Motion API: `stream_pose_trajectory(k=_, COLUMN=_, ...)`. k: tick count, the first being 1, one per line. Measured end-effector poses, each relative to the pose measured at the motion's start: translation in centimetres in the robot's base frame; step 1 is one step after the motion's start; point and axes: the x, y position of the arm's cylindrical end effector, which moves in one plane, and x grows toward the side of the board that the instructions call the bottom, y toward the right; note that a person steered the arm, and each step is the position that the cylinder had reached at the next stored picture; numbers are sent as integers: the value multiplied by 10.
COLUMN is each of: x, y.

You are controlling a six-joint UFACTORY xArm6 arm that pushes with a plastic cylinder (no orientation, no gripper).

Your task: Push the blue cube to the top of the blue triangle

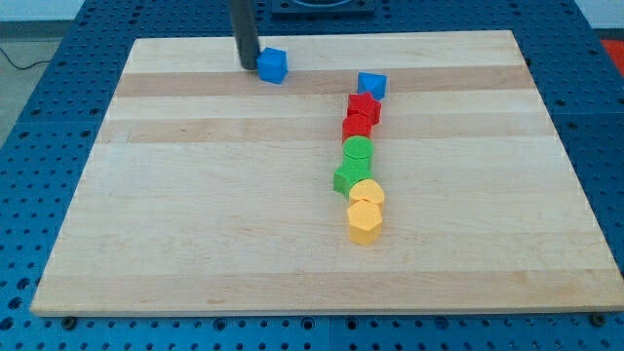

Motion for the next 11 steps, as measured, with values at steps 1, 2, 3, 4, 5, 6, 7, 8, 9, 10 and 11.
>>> stream_pose_trajectory(k=1, x=0, y=48)
stream_pose_trajectory(k=2, x=-1, y=53)
stream_pose_trajectory(k=3, x=0, y=19)
stream_pose_trajectory(k=4, x=21, y=10)
stream_pose_trajectory(k=5, x=30, y=31)
stream_pose_trajectory(k=6, x=30, y=66)
stream_pose_trajectory(k=7, x=30, y=94)
stream_pose_trajectory(k=8, x=28, y=91)
stream_pose_trajectory(k=9, x=17, y=86)
stream_pose_trajectory(k=10, x=17, y=101)
stream_pose_trajectory(k=11, x=17, y=119)
